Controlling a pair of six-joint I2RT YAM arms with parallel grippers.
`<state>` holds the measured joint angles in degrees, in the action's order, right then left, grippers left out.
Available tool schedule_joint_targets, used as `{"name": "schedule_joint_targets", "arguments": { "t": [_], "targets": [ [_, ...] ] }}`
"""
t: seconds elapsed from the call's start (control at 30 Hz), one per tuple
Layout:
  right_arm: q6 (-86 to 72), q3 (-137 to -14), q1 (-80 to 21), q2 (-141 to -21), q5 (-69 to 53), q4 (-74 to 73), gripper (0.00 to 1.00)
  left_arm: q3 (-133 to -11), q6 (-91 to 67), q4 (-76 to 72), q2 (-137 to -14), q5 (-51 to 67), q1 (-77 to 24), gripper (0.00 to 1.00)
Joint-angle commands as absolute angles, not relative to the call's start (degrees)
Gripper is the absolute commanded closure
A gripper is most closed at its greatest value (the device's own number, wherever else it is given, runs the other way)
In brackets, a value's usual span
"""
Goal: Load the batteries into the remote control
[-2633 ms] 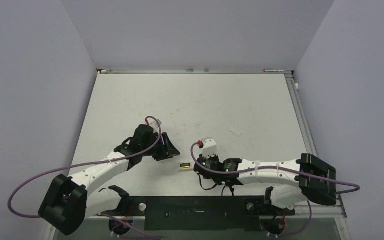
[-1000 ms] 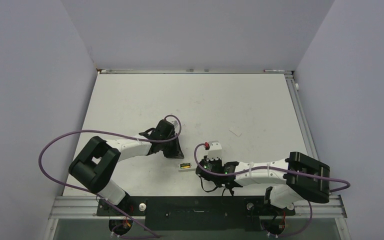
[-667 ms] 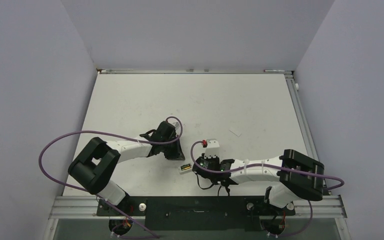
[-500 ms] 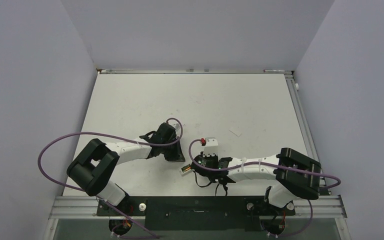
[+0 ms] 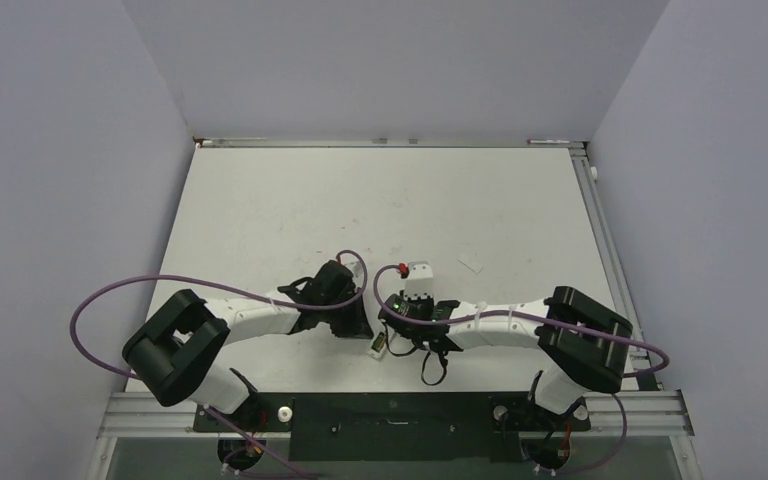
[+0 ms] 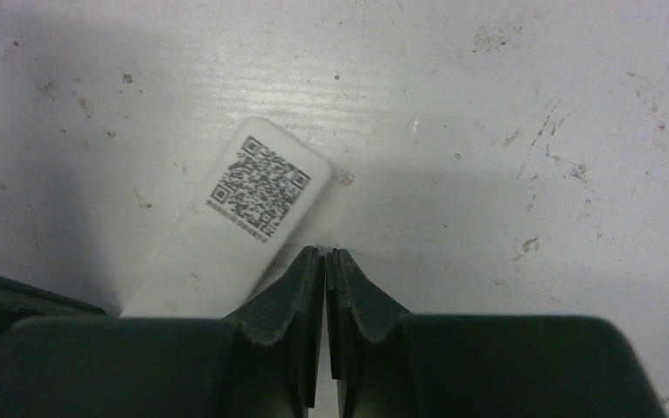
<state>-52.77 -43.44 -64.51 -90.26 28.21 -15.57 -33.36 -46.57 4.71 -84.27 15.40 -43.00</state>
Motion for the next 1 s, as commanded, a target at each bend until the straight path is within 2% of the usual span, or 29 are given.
{"name": "schedule_joint_targets", "arguments": {
  "t": [0.0,0.4,0.8,0.97],
  "targets": [
    [-50.71,-46.24,-63.79,-91.33,28.56,-15.33,0.91,-31.26,-48.04,4.69,-84.15,14.86,-45.39,1.0],
    [-46.7,-48.49,-60.59,-91.34,26.95,-16.03,0.91,-30.63,-51.13,2.4,-84.25,13.63,-50.32,1.0],
    [-37.71,-49.17,-53.18,-83.59,24.63,-20.15,0.89,-30.85,-50.66,3.99,-81.74,12.32,-50.77,1.0],
    [-34.08,-50.31,-50.1,-81.6,23.03,-21.99,0.85,-31.82,-49.37,7.4,-78.49,10.53,-50.7,0.94]
  ]
}}
